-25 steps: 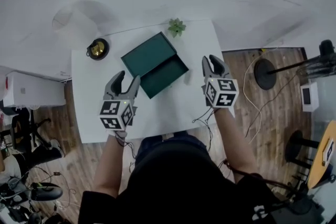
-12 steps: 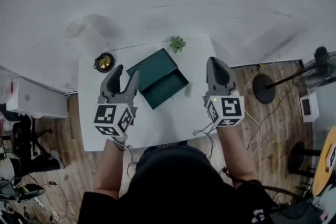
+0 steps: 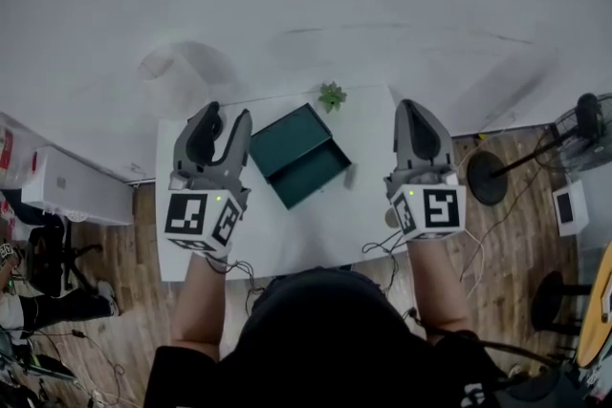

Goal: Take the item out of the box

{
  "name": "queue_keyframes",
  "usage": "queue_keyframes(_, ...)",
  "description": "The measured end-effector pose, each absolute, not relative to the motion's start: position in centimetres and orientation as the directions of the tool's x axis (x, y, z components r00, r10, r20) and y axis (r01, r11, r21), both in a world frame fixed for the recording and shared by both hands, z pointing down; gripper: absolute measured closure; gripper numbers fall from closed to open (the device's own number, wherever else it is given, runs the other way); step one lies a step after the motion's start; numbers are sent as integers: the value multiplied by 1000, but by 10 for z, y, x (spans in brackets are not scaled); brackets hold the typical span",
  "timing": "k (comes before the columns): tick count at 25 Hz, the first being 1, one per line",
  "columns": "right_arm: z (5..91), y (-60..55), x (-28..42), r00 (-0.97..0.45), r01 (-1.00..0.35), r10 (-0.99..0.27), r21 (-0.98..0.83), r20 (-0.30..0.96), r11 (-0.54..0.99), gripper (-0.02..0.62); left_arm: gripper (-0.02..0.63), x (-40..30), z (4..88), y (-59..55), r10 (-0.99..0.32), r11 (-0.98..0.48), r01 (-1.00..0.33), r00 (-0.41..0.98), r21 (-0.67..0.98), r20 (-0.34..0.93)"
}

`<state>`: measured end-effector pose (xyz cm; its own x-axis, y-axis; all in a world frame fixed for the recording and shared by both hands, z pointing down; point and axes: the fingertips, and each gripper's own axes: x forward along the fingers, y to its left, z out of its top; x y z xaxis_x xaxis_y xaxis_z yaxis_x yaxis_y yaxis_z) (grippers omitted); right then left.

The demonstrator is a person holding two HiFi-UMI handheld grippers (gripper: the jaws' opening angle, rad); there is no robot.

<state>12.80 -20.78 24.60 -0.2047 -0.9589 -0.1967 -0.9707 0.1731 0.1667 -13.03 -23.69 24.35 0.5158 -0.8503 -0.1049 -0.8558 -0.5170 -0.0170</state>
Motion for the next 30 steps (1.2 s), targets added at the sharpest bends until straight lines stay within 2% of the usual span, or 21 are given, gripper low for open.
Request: queue_keyframes(30,261,-227,152,-263,-961,-950,129,-169,244,591,420,-100,261,-240,-874,-484,-875,484,-16,-54)
